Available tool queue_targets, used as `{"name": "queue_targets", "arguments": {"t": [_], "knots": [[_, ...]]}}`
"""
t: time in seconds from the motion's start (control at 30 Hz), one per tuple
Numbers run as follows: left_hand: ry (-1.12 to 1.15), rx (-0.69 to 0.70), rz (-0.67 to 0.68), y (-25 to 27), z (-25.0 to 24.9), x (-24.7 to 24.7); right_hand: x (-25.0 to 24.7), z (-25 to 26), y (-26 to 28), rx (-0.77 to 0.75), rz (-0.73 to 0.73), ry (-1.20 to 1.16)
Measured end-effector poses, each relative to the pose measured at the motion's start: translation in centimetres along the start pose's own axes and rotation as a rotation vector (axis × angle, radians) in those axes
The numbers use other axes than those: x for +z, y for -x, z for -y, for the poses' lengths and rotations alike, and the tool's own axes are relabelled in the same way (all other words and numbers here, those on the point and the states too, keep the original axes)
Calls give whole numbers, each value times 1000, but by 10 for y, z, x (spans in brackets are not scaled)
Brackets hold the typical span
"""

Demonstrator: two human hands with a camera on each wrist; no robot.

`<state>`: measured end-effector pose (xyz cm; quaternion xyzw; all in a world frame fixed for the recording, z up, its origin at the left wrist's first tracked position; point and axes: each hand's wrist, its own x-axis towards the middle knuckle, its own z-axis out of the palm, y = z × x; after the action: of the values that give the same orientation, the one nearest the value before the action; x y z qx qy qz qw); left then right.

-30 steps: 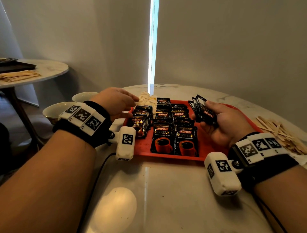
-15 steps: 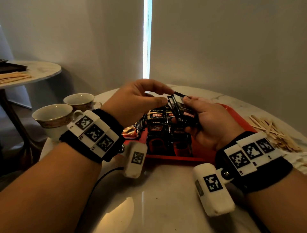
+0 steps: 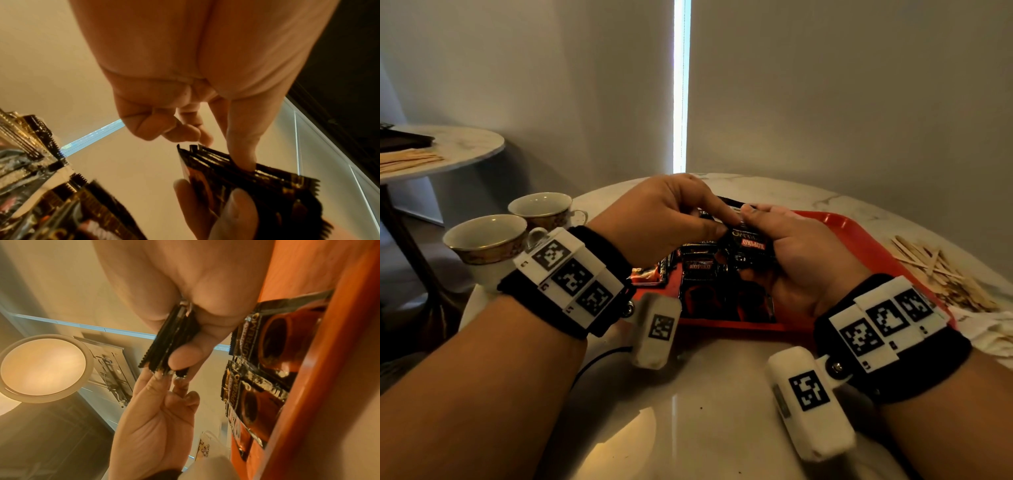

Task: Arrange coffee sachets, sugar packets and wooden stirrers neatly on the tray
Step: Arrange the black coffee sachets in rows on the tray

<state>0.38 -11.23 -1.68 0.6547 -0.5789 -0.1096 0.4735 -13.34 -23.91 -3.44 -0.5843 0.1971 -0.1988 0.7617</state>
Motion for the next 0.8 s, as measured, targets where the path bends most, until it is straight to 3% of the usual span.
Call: {"name": "queue_targets", "arguments": {"t": [0.3,0.6,0.8], "knots": [[27,-19,-71,-1,3,-4,3,0,-2,22,-3,-13],[192,51,-177,-2,6,1,1,0,-1,35,17,-33],[276,8,-352,-3,7,-7,0,0,-5,67,51,-101]]}}
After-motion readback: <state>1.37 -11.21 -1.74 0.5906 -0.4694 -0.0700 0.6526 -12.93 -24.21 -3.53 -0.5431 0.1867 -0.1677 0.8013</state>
